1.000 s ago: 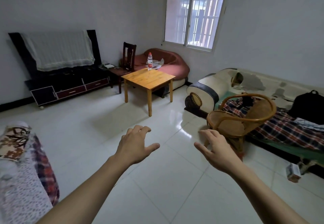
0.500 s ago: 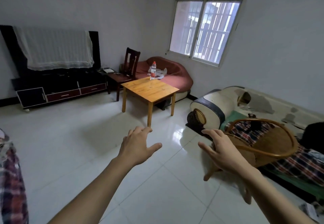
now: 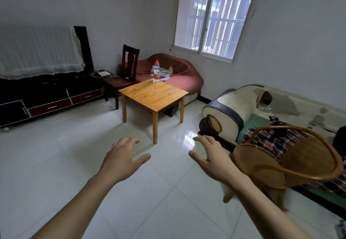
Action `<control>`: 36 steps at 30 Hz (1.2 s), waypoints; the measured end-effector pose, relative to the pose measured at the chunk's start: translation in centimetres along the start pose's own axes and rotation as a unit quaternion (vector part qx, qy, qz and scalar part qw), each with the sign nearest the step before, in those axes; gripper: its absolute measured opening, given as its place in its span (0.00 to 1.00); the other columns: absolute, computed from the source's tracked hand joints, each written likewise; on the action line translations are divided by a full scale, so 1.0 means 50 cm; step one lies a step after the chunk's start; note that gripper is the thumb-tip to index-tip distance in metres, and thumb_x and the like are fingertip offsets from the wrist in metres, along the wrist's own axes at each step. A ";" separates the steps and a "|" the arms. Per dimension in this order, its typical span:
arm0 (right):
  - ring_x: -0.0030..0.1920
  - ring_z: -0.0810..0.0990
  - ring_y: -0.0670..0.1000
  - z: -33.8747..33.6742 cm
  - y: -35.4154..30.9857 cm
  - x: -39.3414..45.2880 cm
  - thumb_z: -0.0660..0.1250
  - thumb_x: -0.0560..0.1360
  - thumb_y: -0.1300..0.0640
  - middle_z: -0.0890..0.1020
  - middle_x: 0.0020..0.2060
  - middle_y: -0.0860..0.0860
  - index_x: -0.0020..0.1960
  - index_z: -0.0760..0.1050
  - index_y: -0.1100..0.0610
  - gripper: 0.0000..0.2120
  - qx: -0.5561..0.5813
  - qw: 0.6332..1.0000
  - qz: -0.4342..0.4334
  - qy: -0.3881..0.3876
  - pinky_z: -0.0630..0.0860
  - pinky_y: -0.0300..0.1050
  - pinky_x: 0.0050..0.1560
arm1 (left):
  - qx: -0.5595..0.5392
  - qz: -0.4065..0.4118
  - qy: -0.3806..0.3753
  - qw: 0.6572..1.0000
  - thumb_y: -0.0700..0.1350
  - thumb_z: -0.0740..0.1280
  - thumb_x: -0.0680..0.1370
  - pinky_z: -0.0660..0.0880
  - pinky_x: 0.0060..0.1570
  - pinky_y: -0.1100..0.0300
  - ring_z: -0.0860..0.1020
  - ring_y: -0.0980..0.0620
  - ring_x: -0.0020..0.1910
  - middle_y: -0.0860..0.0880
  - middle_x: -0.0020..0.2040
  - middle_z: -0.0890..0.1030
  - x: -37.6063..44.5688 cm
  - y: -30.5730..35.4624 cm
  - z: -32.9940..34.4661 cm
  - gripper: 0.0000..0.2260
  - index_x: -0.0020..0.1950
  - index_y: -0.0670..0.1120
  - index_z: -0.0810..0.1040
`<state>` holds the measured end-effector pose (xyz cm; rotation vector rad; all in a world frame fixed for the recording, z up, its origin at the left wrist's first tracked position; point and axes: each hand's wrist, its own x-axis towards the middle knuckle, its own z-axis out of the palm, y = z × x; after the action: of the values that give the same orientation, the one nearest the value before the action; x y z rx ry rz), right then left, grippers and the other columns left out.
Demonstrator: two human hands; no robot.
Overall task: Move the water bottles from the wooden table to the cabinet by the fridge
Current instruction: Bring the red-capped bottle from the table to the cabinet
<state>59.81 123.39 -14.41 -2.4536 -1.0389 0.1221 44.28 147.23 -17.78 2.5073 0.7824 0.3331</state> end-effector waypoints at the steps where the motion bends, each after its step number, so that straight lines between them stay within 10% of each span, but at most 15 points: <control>1: 0.74 0.64 0.49 0.000 0.008 0.040 0.61 0.79 0.39 0.65 0.75 0.48 0.75 0.63 0.47 0.28 0.001 1.000 -0.003 0.005 0.66 0.51 0.73 | 0.000 0.001 0.004 1.000 0.66 0.67 0.74 0.72 0.63 0.51 0.70 0.48 0.67 0.51 0.70 0.71 0.037 0.003 -0.004 0.29 0.71 0.54 0.70; 36: 0.70 0.69 0.51 0.236 -0.232 1.172 0.62 0.78 0.39 0.67 0.73 0.48 0.73 0.65 0.47 0.26 -0.020 1.000 0.006 -0.014 0.71 0.52 0.68 | -0.054 0.010 -0.009 0.998 0.66 0.66 0.75 0.71 0.60 0.58 0.69 0.53 0.68 0.53 0.70 0.70 1.077 -0.458 -0.140 0.28 0.70 0.55 0.69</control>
<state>90.75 175.86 -13.84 -2.5012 -1.0483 0.1425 74.49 197.83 -19.19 2.4150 0.7149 0.3505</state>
